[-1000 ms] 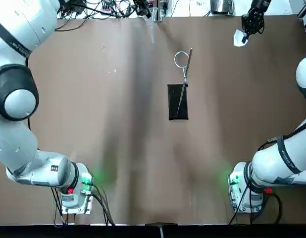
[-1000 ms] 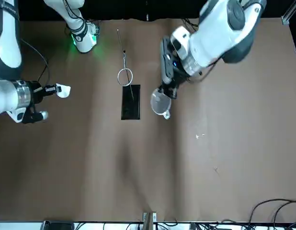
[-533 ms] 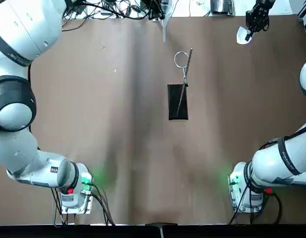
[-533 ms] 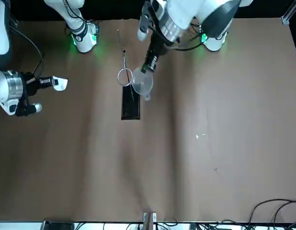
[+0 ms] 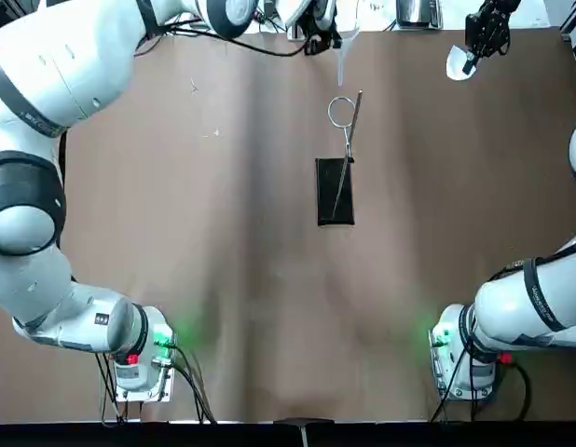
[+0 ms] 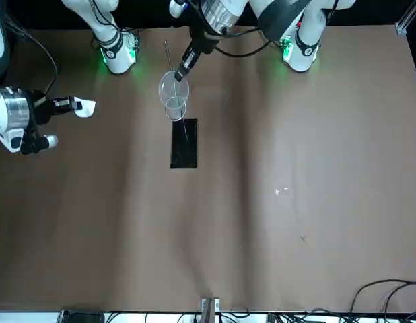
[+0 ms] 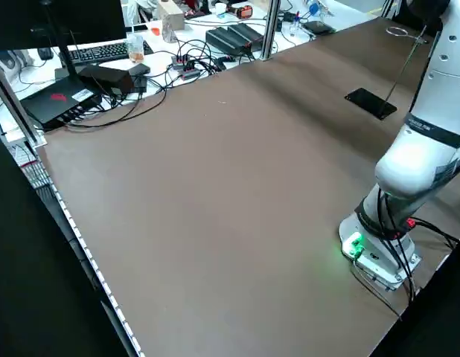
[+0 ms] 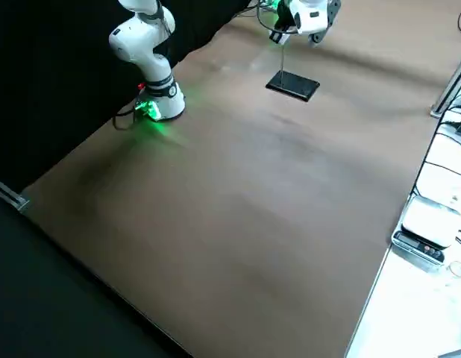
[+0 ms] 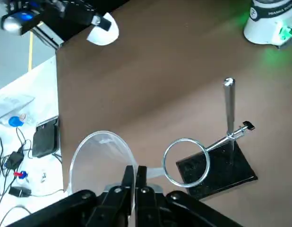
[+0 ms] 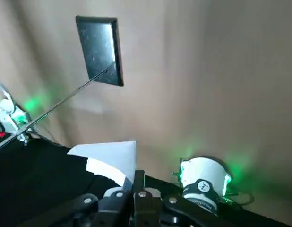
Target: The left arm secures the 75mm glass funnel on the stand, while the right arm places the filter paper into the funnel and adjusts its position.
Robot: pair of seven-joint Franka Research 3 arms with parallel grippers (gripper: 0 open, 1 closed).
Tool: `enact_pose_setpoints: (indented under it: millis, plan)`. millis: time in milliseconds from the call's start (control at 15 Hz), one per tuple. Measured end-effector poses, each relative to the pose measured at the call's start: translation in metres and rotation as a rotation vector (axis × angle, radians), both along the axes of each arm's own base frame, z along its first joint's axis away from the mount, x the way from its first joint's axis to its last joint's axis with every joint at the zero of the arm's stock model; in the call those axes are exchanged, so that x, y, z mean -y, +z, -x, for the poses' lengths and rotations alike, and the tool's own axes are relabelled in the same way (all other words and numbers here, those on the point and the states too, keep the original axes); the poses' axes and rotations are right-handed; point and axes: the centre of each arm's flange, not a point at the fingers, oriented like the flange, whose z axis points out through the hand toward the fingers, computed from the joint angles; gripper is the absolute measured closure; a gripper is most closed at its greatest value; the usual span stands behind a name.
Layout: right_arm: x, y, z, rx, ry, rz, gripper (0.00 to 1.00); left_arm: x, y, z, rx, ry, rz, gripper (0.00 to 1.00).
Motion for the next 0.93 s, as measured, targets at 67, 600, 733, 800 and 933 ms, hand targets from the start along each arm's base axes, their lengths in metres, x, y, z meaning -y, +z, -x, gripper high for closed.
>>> enact_pose_setpoints:
  millis: [67, 600, 733, 800, 933]
  plan:
    - [-0.002, 0.003, 0.002, -0.007, 0.001, -0.01, 0.99, 0.003, -0.006, 0.003, 0.012, -0.02, -0.004, 0.95]
    - [-0.02, 0.016, 0.006, -0.061, -0.101, -0.077, 0.99, 0.026, -0.049, 0.041, 0.032, -0.091, 0.004, 0.94]
    - [-0.027, 0.018, 0.007, -0.086, -0.127, -0.073, 0.99, 0.023, -0.062, 0.04, 0.041, -0.091, 0.0, 0.94]
    - [-0.031, 0.019, 0.008, -0.1, -0.141, -0.087, 0.99, 0.023, -0.063, 0.039, 0.044, -0.095, -0.003, 0.94]
    - [-0.038, 0.024, 0.009, -0.137, -0.179, -0.119, 0.99, 0.022, -0.064, 0.038, 0.051, -0.103, -0.006, 0.93]
